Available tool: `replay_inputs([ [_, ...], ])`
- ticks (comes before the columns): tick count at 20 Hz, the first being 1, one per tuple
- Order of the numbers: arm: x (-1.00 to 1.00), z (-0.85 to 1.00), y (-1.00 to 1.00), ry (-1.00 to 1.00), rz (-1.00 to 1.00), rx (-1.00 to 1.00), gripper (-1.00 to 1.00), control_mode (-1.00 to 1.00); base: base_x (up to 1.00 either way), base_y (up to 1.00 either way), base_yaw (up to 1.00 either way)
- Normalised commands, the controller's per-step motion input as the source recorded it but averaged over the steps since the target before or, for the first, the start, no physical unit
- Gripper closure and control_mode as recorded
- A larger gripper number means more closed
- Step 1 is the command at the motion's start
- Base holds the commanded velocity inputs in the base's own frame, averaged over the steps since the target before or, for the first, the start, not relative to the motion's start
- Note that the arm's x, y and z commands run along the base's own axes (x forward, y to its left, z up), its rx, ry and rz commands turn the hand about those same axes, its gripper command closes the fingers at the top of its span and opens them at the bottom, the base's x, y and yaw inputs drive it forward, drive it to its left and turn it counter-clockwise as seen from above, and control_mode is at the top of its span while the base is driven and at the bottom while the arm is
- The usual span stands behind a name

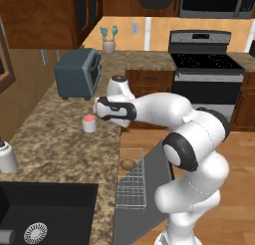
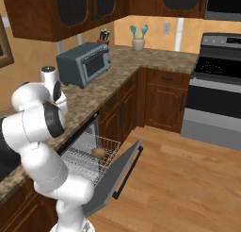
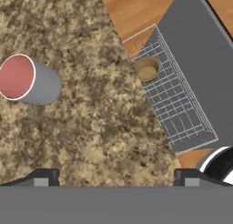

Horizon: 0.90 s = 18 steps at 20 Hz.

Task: Pick up the cup and bowl from the counter, place them in the dishwasher, and close the dishwasher door.

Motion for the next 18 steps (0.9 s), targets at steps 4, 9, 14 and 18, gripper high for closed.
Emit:
replay_inputs([
  [4, 0.61, -0.13, 0.34, 0.0, -0.01, 0.0, -1.0, -1.0, 0.0, 0.0, 0.0],
  [9, 0.59, -0.22, 0.26, 0.0, 0.0, 0.0, -1.0, -1.0, 0.0, 0.0, 0.0],
  [14, 0.5, -0.21, 0.17, 0.0, 0.0, 0.0, -1.0, -1.0, 0.0, 0.0, 0.0],
  [18, 0.51, -0.3, 0.14, 0.01, 0.0, 0.0, -1.0, -1.0, 0.0, 0.0, 0.0],
])
